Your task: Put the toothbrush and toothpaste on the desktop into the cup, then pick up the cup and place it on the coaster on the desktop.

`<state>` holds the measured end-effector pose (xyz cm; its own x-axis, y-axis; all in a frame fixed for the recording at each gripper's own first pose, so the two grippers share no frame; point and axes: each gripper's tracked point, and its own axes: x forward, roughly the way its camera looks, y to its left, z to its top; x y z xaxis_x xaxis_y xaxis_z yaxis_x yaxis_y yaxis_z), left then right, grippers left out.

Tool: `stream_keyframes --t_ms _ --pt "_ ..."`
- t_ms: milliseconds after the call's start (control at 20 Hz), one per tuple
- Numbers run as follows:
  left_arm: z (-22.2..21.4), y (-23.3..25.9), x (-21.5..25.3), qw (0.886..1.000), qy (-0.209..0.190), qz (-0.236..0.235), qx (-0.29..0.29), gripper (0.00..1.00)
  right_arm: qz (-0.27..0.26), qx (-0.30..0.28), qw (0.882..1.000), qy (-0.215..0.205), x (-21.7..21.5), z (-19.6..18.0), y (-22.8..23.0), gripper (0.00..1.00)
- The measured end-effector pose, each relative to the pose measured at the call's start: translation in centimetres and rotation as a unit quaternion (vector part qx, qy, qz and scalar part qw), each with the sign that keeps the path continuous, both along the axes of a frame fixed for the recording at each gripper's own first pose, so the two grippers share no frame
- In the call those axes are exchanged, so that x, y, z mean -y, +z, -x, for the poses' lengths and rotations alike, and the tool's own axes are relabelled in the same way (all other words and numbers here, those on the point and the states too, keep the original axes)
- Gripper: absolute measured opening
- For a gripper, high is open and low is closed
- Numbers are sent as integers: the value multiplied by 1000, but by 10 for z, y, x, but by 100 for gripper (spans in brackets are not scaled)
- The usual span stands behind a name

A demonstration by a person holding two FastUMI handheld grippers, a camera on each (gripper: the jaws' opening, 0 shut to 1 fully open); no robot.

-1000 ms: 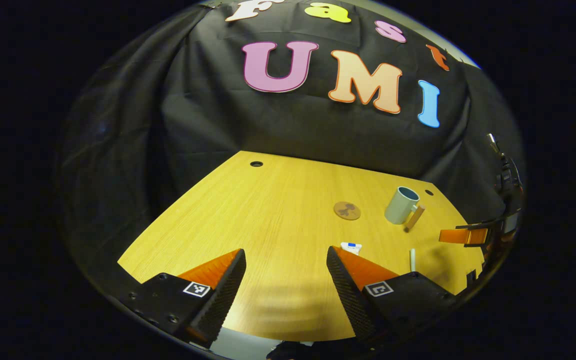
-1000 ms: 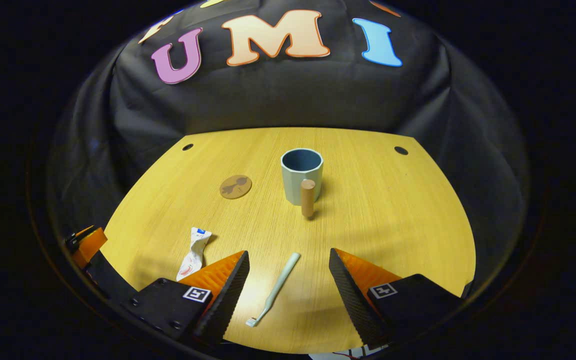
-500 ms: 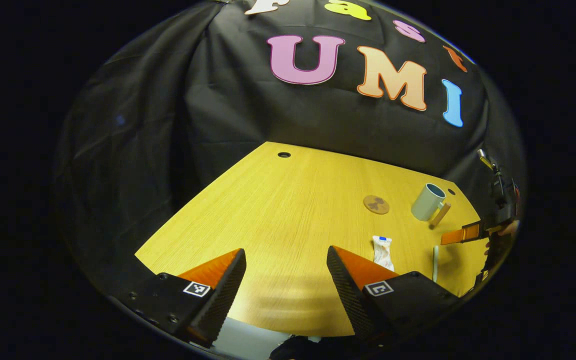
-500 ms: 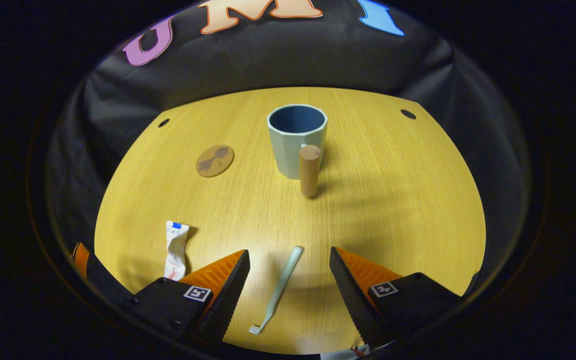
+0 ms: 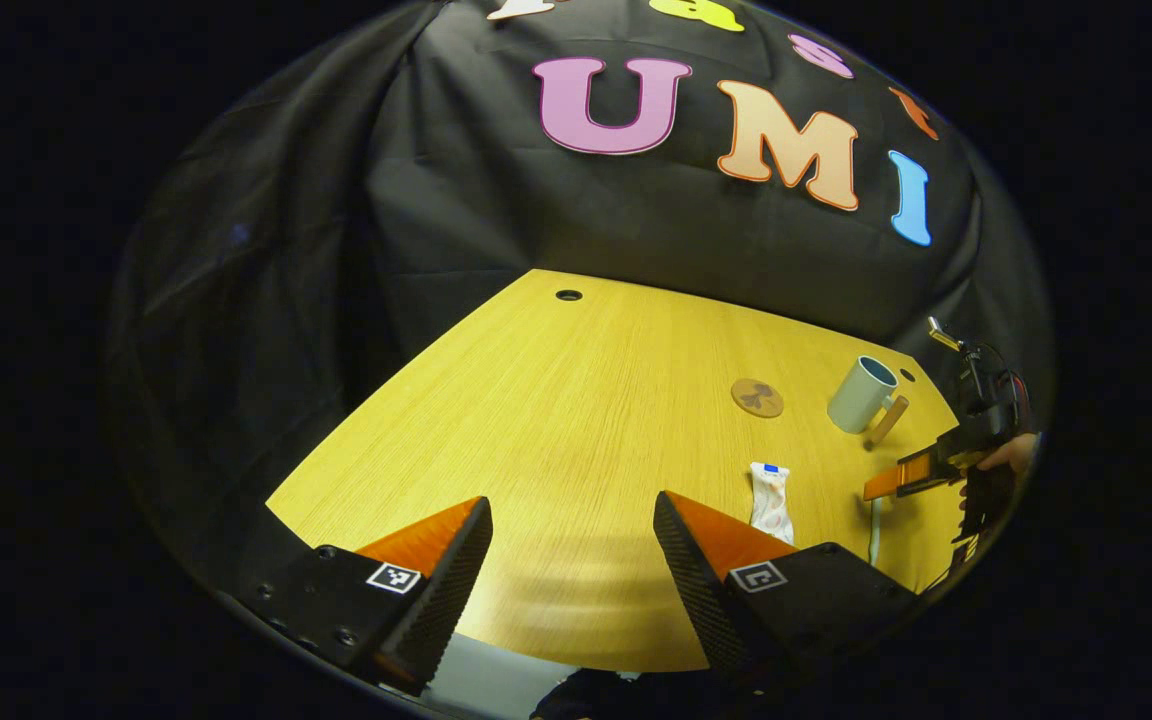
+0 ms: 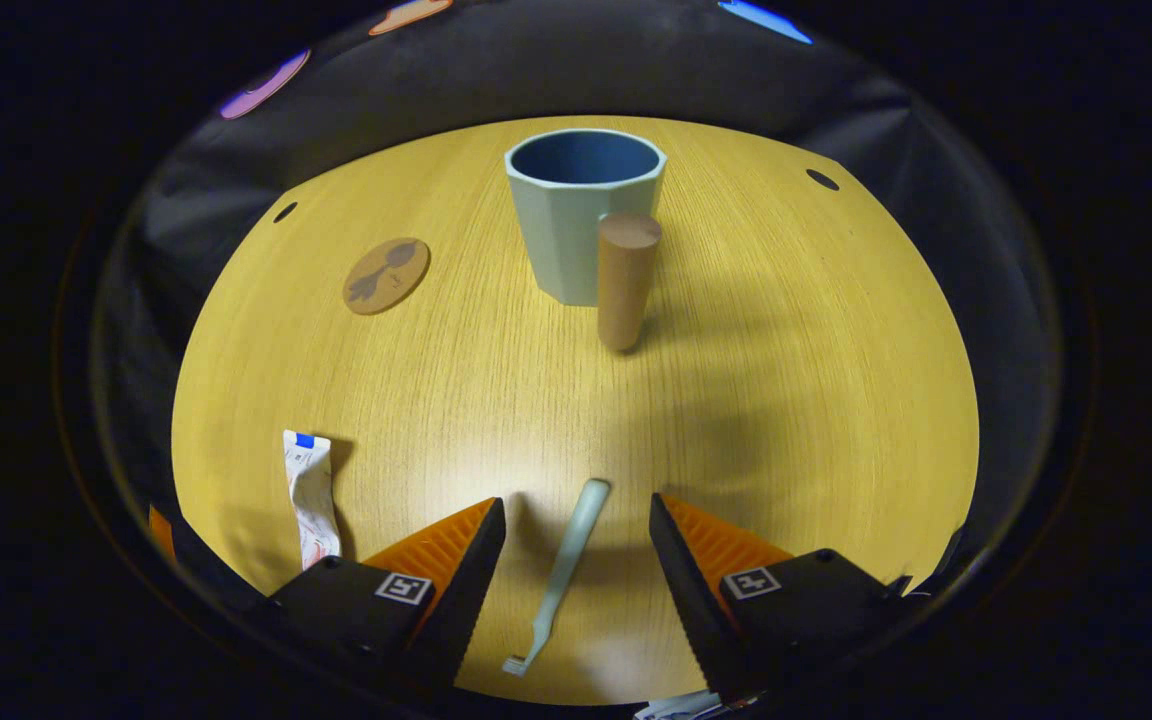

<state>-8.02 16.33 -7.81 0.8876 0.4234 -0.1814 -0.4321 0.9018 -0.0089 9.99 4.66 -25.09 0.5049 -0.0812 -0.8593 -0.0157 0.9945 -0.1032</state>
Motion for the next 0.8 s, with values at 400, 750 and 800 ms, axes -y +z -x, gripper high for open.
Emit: stream_keyframes --t_ms 400,750,800 --pt "-11 0 -6 1000 6 7 -3 96 10 -38 999 -5 3 8 -13 60" --pt "-16 -2 0 1000 0 6 -7 96 9 -50 998 -22 7 11 -16 39" --pt "-17 -2 1 1000 -2 7 -8 96 8 -53 998 -25 9 11 -15 28"
